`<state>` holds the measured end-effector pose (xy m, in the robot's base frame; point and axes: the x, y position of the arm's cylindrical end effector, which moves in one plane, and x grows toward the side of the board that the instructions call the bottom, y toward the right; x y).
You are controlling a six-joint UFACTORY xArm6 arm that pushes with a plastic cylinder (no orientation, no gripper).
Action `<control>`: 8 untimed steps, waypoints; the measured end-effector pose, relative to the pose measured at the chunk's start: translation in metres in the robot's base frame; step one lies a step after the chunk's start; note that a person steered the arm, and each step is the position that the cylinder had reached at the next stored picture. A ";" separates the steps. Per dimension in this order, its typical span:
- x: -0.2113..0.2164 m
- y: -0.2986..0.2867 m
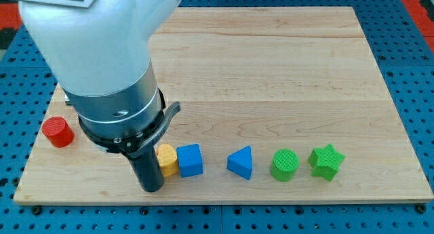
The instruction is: Move the red star parallel left to the yellow hexagon
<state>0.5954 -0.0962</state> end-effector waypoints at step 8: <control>-0.118 -0.065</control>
<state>0.4774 -0.1607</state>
